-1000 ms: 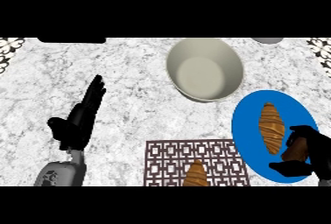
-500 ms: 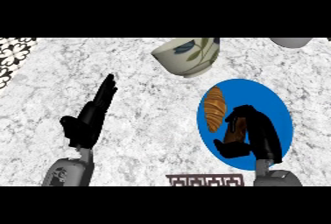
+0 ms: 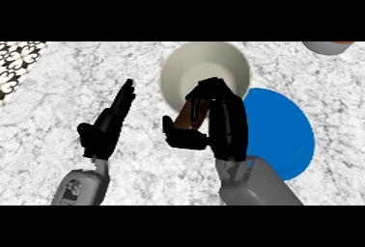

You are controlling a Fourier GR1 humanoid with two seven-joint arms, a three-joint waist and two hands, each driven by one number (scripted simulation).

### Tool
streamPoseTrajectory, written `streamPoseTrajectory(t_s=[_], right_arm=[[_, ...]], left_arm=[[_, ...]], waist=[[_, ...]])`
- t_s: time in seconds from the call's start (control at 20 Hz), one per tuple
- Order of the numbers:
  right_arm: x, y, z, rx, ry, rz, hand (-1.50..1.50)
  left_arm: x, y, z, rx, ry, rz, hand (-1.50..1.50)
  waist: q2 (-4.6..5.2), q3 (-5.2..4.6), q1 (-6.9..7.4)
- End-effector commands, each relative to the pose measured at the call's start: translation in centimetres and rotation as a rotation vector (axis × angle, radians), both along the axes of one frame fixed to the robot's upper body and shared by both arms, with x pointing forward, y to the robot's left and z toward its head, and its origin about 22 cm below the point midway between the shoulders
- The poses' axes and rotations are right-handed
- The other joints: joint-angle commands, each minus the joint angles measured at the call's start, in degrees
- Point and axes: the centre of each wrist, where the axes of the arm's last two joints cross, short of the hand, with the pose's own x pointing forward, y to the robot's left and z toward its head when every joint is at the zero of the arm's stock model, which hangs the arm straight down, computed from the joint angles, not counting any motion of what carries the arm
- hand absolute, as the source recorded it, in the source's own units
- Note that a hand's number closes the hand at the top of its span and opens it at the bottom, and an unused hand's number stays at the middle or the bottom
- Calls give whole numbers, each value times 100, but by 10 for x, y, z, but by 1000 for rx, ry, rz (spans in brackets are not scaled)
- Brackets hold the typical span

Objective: Pick the sweet potato from the plate and place it in the bowl

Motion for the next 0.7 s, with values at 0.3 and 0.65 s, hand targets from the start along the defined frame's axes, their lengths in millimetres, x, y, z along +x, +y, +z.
streamPoseTrajectory(t_s=[0.3, 0.65], right_arm=[[21, 88, 95, -85, -100, -193, 150], [43, 113, 152, -85, -79, -296, 150]], left_arm=[[4, 5, -2, 11, 7, 46, 0], [-2, 7, -9, 7, 23, 40, 0]], waist=[[-41, -5, -203], [-18, 1, -228]])
